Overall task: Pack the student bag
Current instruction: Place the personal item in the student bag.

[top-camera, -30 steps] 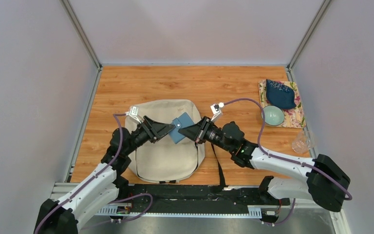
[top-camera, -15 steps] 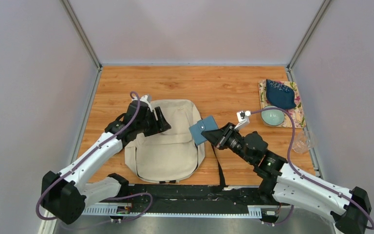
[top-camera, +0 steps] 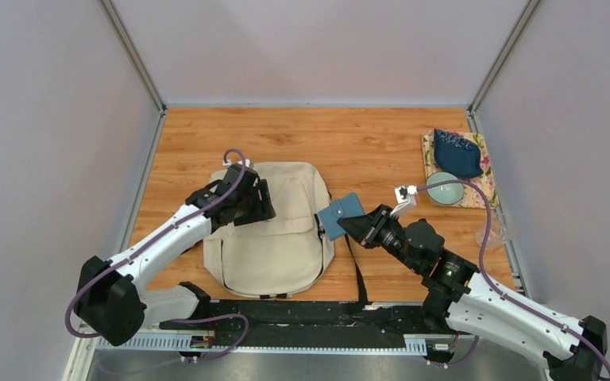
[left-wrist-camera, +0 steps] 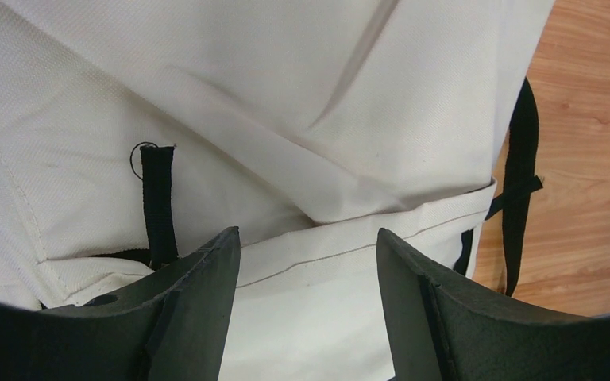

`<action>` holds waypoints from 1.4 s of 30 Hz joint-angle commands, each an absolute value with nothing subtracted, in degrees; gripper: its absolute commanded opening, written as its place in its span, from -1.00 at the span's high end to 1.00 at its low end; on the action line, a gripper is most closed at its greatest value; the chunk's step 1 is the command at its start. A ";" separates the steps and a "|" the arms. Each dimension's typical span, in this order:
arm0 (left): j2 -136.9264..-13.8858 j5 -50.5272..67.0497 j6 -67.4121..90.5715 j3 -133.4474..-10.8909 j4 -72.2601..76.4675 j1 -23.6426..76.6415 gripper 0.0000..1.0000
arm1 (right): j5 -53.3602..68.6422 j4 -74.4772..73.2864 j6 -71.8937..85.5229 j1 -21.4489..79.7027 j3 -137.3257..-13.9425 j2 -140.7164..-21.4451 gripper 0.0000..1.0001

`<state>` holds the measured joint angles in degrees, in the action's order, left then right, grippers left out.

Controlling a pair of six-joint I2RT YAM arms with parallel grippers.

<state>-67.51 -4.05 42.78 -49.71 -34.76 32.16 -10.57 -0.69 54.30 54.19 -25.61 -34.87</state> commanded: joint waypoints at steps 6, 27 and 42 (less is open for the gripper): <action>-72.77 -8.70 43.42 -55.45 -35.42 32.87 -0.42 | -12.39 -2.37 52.65 54.05 -25.66 -30.59 1.00; -83.58 -12.39 37.71 -58.53 -38.23 34.63 0.15 | -14.94 -3.60 52.91 54.05 -24.61 -27.86 1.00; -81.65 -9.41 36.91 -63.72 -36.21 34.45 1.00 | -7.13 2.80 58.08 54.05 -21.80 -32.86 1.00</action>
<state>-83.64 -12.27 37.52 -59.64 -38.63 34.13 -10.96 -4.47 54.70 54.19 -23.44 -30.79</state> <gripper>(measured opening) 0.007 0.130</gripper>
